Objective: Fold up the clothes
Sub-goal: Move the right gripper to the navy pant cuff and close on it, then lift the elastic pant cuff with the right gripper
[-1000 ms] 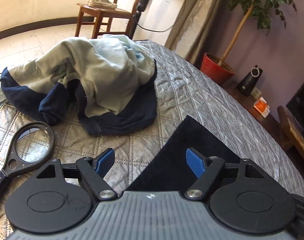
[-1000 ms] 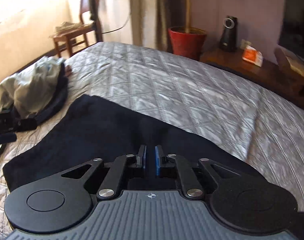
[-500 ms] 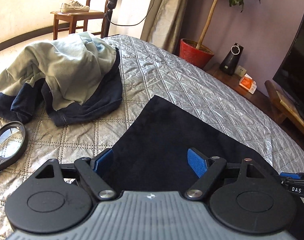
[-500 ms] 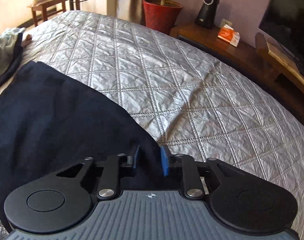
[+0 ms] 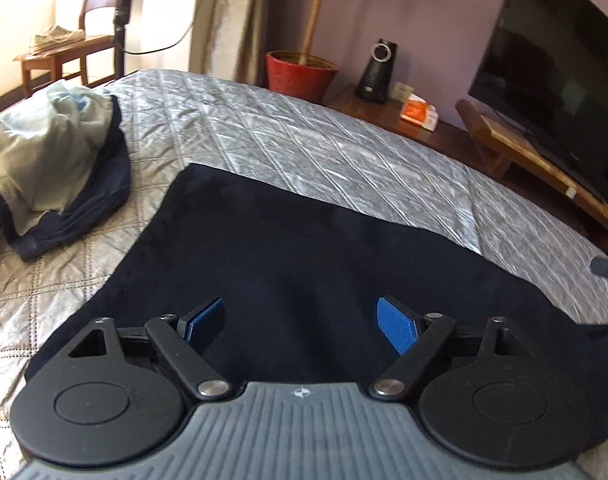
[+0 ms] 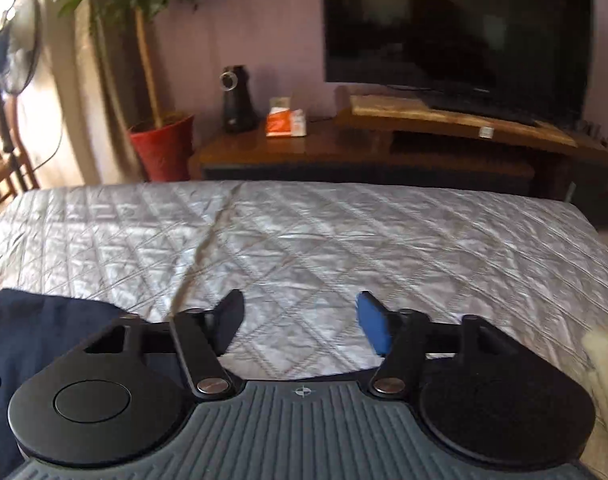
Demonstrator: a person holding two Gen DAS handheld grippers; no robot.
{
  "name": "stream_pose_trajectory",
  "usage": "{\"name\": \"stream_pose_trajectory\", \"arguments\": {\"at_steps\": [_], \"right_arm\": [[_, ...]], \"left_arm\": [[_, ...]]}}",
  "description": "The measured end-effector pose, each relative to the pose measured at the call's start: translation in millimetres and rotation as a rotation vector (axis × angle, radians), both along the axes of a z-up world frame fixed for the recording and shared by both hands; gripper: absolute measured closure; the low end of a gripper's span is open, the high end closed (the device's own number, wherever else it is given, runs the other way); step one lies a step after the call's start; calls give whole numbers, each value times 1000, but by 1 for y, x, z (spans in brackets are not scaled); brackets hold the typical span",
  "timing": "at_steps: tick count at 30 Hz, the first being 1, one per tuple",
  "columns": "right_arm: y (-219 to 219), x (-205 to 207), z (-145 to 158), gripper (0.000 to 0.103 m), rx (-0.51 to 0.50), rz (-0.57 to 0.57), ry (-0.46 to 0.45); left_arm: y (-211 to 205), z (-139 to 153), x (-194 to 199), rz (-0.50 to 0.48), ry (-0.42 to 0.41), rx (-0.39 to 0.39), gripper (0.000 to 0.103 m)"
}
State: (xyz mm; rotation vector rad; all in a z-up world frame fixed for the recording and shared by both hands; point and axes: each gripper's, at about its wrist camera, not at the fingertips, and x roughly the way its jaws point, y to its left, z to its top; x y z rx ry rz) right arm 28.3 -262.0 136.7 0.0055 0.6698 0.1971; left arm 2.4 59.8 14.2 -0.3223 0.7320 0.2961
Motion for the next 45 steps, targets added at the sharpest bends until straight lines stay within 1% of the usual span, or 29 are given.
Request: {"name": "stream_pose_trajectory", "arguments": {"at_steps": [1,3,4,6,7,8,9,12,15,19,21,22,23,24,27,28,29,30,32,33,34,35,36,37,38,39,43,44,45], "right_arm": [[-23,-2,0,29,3,-40,12],[-57,-9,-6,29,62,-89,48],[-74,-13,-9,29,91,-114,66],[-108,-20,-15,29,150,-163,103],[-124,-23,-19,29,179,-185,121],[-130,-21,-22,29,202,-177,142],[-136,-19,-26,29,222,-167,163],[-130,-5,-29,29,206,-63,225],[-115,13,-25,29,124,28,245],[-99,34,-29,32,57,129,336],[-94,39,-33,56,31,146,363],[-92,40,-35,62,21,151,373],[-91,41,-37,75,15,152,381],[-98,41,-36,83,54,116,363],[-122,39,-34,87,164,8,307],[-128,37,-35,87,152,-25,282],[-138,36,-39,86,188,-82,271],[-148,34,-44,81,226,-138,261],[-158,28,-58,81,338,-232,263],[-156,25,-63,80,362,-232,278],[-152,23,-64,79,330,-240,272],[-152,18,-59,57,288,-266,236],[-152,12,-54,31,245,-291,200],[-153,7,-49,26,206,-316,163],[-156,1,-40,35,201,-333,120],[-152,-8,-29,45,147,-344,69],[-117,-53,-1,49,57,-139,-63],[-107,-57,-5,53,37,-83,-26],[-105,-59,-16,61,26,-71,11]], "left_arm": [[-6,1,0,-36,-8,4,23],[-18,2,1,-111,-23,15,23],[-24,1,2,-137,-15,21,22],[-32,-7,7,-169,32,23,20],[-34,-13,11,-174,69,15,23],[-36,-19,15,-179,107,7,24],[-39,-22,16,-181,120,14,25],[-48,-25,17,-182,132,55,21],[-57,-28,19,-183,142,94,17],[-63,-30,22,-181,149,124,11],[-65,-31,23,-179,150,131,9],[-66,-32,22,-177,150,136,8],[-66,-32,21,-174,148,136,8],[-66,-33,22,-174,145,136,7],[-67,-35,22,-176,140,139,5],[-67,-35,22,-179,140,138,4],[-68,-35,22,-188,138,135,4],[-70,-36,21,-202,135,136,4],[-73,-37,19,-207,133,146,3],[-72,-37,19,-203,134,143,3],[-71,-37,19,-200,135,140,2],[-71,-37,19,-201,136,141,2],[-71,-37,19,-203,137,144,1],[-72,-37,18,-205,139,146,1],[-72,-36,19,-207,140,148,1],[-72,-36,20,-208,141,149,0],[-70,-35,22,-209,144,152,1],[-70,-33,22,-205,135,151,3],[-69,-31,21,-199,122,149,16]]}}
